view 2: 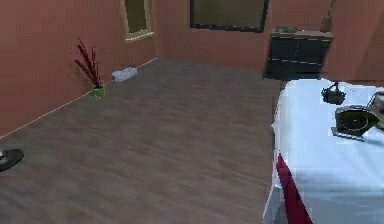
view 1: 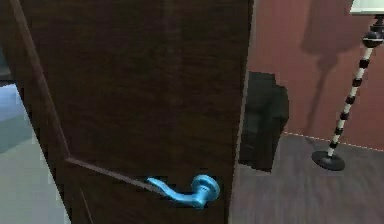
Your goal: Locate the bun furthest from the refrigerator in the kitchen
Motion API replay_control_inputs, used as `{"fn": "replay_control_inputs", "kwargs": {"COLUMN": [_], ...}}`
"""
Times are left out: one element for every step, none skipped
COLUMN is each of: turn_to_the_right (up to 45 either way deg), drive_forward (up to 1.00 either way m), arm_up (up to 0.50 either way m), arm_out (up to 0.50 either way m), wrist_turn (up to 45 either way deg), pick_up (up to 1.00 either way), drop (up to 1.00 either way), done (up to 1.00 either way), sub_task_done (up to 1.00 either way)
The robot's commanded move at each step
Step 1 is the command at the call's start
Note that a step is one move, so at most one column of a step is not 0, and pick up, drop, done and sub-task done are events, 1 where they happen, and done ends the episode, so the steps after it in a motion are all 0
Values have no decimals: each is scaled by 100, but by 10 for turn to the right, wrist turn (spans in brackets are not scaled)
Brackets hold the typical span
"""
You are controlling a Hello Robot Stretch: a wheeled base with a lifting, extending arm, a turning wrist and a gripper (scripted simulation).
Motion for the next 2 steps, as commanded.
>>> {"fn": "replay_control_inputs", "kwargs": {"turn_to_the_right": [-450,-180], "drive_forward": [0,0], "arm_up": [0,0], "arm_out": [0,0], "wrist_turn": [0,0], "pick_up": [0,0], "drop": [0,0], "done": [0,0], "sub_task_done": [0,0]}}
